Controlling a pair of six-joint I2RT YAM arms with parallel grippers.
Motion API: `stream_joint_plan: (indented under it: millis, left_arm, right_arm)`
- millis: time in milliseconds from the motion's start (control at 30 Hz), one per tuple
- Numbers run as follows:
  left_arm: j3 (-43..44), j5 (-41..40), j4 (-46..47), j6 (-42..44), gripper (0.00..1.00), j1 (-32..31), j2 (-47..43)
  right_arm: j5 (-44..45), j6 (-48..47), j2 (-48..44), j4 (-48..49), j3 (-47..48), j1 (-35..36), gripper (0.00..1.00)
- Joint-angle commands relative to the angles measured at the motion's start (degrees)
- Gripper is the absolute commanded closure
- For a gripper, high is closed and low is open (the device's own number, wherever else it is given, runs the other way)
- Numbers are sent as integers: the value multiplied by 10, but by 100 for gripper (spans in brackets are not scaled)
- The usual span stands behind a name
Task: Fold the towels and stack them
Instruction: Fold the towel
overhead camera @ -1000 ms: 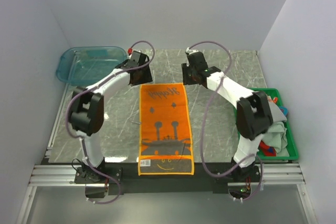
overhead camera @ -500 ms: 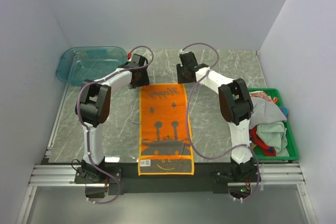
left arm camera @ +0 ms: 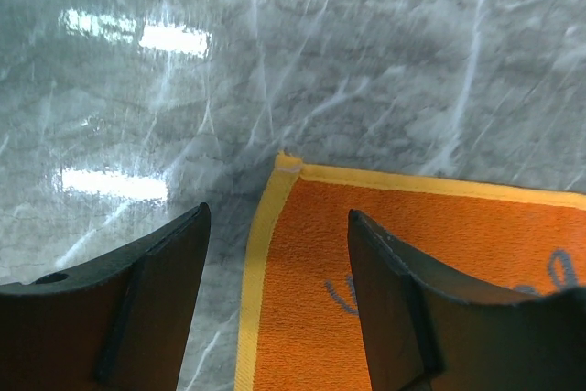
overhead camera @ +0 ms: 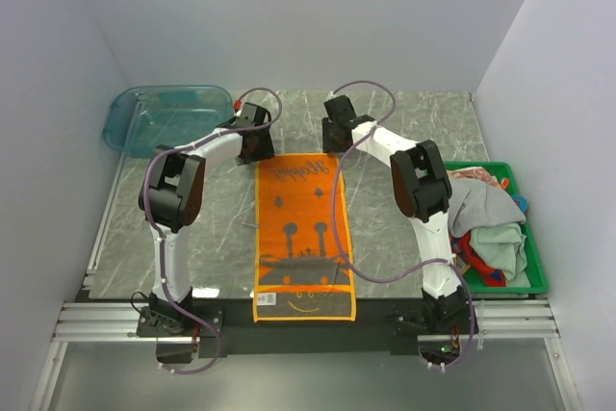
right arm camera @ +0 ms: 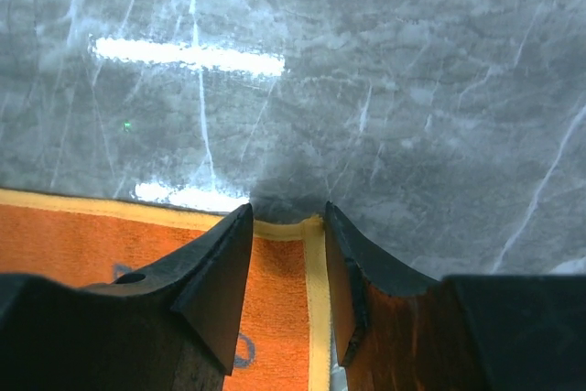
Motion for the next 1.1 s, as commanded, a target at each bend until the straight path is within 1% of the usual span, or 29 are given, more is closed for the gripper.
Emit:
stream_joint_plan:
  millis: [0, 133, 267, 500, 700, 733, 867, 933, 1067]
  left_arm:
    - [-9, 10, 20, -4, 32, -2, -15]
    - [-15, 9, 20, -4, 32, -2, -18]
    - [-12, 10, 24, -1, 31, -2, -21]
    - [11, 9, 12, -2, 31, -3, 11]
    - [26, -31, -12, 2, 35, -7, 32]
    - [33, -43, -16, 3, 38, -10, 36]
    - [47, -70, -29, 12, 38, -32, 58]
    - [51, -69, -37, 9, 40, -36, 69]
    - [52, -74, -42, 4, 49, -36, 80]
  right_arm:
    - [12, 17, -7, -7, -13, -4, 55]
    - [20, 23, -9, -12, -23, -3, 55]
    - [14, 23, -20, 5, -44, -3, 54]
    - [15, 26, -25, 8, -54, -2, 54]
    - [13, 31, -39, 20, -75, -3, 54]
    - [12, 34, -44, 24, -83, -4, 54]
    - [9, 40, -56, 36, -103, -3, 54]
    - [7, 41, -59, 38, -110, -3, 54]
    - [5, 42, -67, 48, -125, -2, 54]
